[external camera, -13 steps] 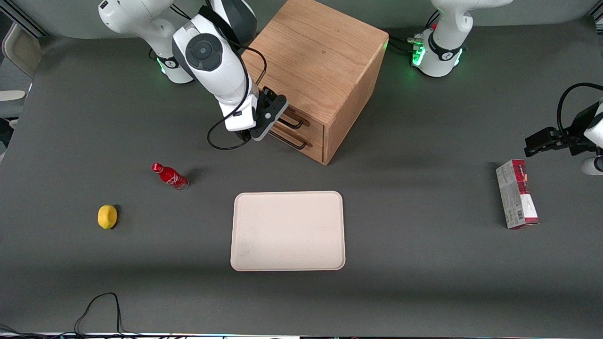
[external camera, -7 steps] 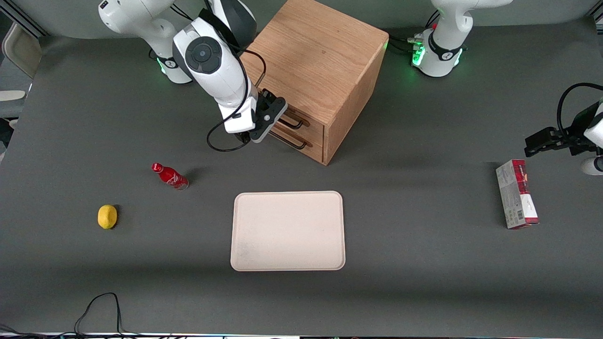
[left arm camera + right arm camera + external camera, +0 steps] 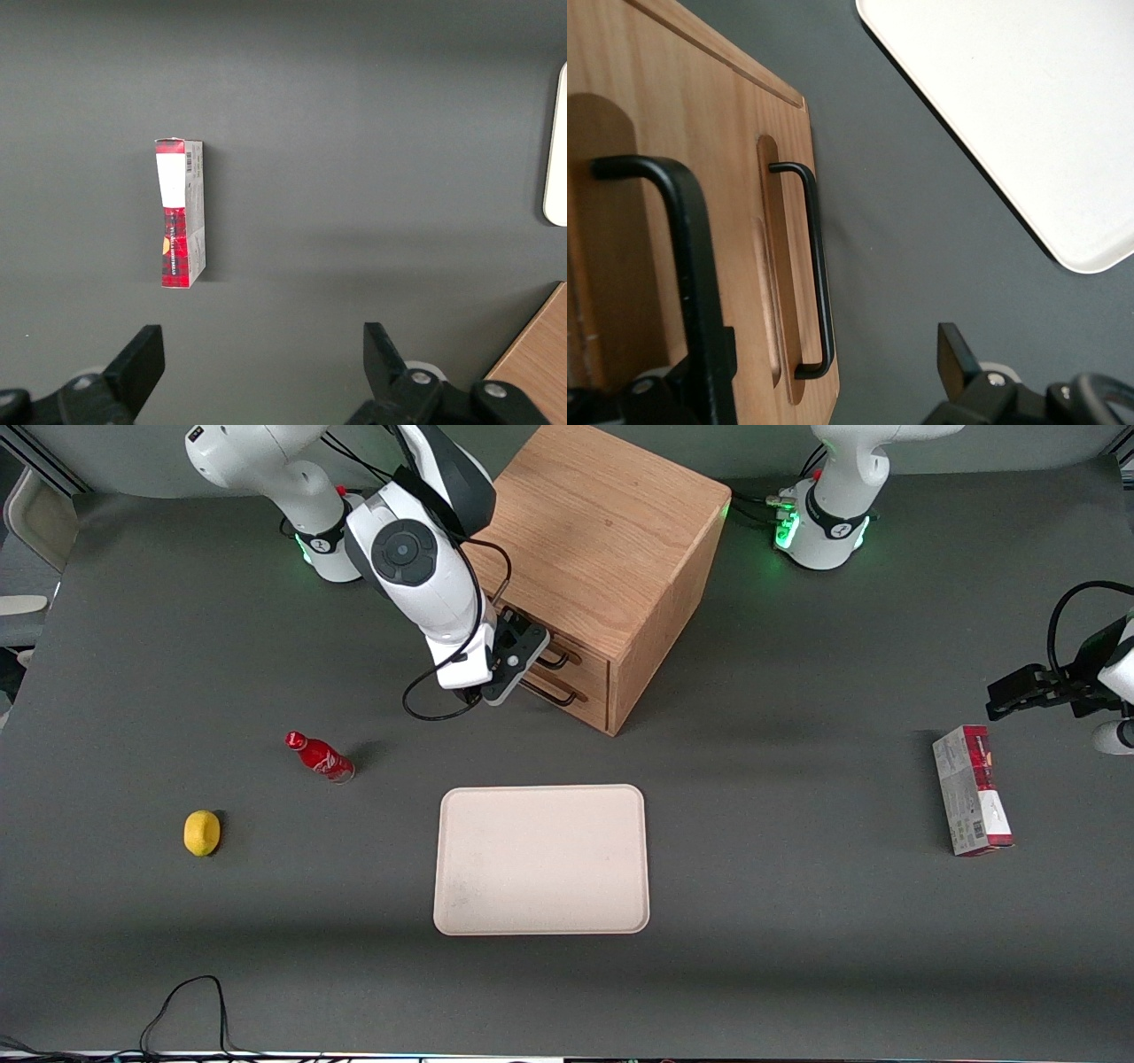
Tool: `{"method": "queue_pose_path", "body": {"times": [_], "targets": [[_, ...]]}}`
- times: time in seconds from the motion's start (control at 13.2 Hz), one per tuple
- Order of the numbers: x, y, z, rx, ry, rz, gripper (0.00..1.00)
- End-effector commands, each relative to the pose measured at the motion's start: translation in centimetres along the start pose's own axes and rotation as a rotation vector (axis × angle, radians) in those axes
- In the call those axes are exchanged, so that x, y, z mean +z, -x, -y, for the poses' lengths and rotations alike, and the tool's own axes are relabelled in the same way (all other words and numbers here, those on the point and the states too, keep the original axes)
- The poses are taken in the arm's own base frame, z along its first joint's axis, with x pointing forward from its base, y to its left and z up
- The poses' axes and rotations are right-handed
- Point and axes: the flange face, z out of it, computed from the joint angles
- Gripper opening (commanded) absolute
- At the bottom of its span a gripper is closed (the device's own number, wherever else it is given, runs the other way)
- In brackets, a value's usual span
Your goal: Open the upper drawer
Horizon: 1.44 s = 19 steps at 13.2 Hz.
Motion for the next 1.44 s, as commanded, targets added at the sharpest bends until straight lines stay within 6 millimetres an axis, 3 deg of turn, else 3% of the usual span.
{"method": "queue_pose_path", "body": {"times": [0.0, 0.53, 1.36], "targets": [[0.3, 0.0, -0.8, -0.018, 0.021, -0.009, 1.00], [-2.7, 0.0, -3.9, 0.001, 0.090, -0.036, 1.00], [-3.6, -0.9, -9.0, 0.039, 0.161, -0.041, 1.00]]}}
